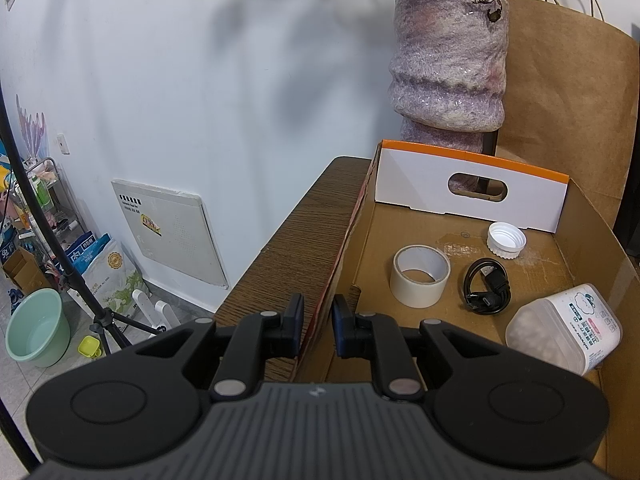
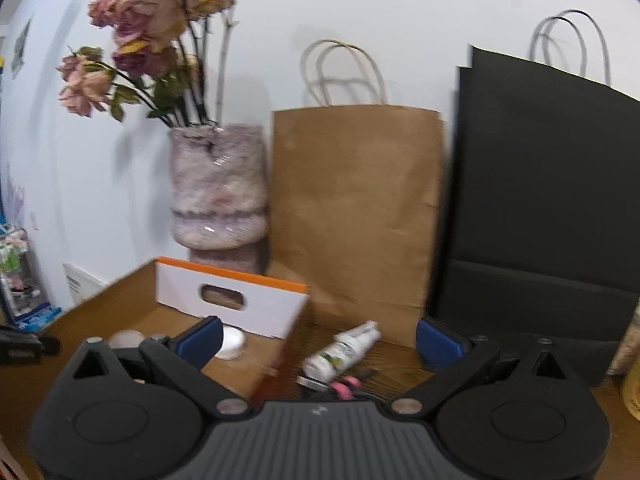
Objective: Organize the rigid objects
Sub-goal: 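Move the right gripper to the blue knobbed cap and grasp it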
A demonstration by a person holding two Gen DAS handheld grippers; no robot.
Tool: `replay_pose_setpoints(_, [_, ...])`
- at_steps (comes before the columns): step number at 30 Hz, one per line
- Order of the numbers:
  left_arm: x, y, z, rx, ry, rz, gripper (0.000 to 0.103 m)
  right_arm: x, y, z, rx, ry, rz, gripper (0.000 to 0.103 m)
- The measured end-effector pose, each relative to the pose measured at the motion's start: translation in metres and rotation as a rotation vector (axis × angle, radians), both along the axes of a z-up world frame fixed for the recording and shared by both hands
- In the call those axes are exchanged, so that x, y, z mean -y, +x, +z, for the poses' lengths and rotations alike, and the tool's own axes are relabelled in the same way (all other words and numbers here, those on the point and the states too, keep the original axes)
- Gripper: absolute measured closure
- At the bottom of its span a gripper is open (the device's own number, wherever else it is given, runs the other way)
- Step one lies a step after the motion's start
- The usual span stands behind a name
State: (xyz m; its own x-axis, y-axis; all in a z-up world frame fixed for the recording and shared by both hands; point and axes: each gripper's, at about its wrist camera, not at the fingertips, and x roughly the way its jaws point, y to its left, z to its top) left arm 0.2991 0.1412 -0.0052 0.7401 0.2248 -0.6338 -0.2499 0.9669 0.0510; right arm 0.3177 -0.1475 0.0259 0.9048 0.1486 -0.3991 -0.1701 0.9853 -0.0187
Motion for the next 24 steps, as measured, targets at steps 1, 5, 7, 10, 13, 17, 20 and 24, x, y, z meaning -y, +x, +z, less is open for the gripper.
replay_pose_setpoints(1, [0.000, 0.000, 0.000, 0.000, 0.000, 0.000, 0.087, 0.005, -0.001, -0.002, -0.006, -0.006, -0.009, 0.000])
replay_pose_setpoints(5, [0.000, 0.000, 0.000, 0.000, 0.000, 0.000, 0.087, 0.022, -0.002, -0.016, -0.043, -0.037, -0.047, 0.000])
replay_pose_setpoints(7, [0.000, 0.000, 0.000, 0.000, 0.000, 0.000, 0.087, 0.031, -0.002, -0.025, -0.081, -0.051, -0.064, 0.000])
replay_pose_setpoints(10, [-0.001, 0.000, 0.000, 0.000, 0.000, 0.000, 0.087, 0.041, -0.006, -0.042, -0.141, -0.073, -0.074, 0.000])
replay_pose_setpoints(13, [0.000, 0.000, 0.000, 0.000, 0.000, 0.000, 0.087, 0.050, -0.011, -0.057, -0.199, -0.079, -0.082, 0.000])
replay_pose_setpoints(17, [0.000, 0.000, 0.000, 0.000, 0.000, 0.000, 0.087, 0.053, -0.015, -0.071, -0.263, -0.064, -0.084, 0.000])
replay_pose_setpoints(20, [0.000, 0.000, 0.000, 0.000, 0.000, 0.000, 0.087, 0.052, -0.017, -0.078, -0.290, -0.060, -0.081, 0.000])
replay_pose_setpoints(24, [-0.001, 0.000, 0.000, 0.000, 0.000, 0.000, 0.087, 0.052, -0.014, -0.083, -0.320, -0.032, -0.081, 0.000])
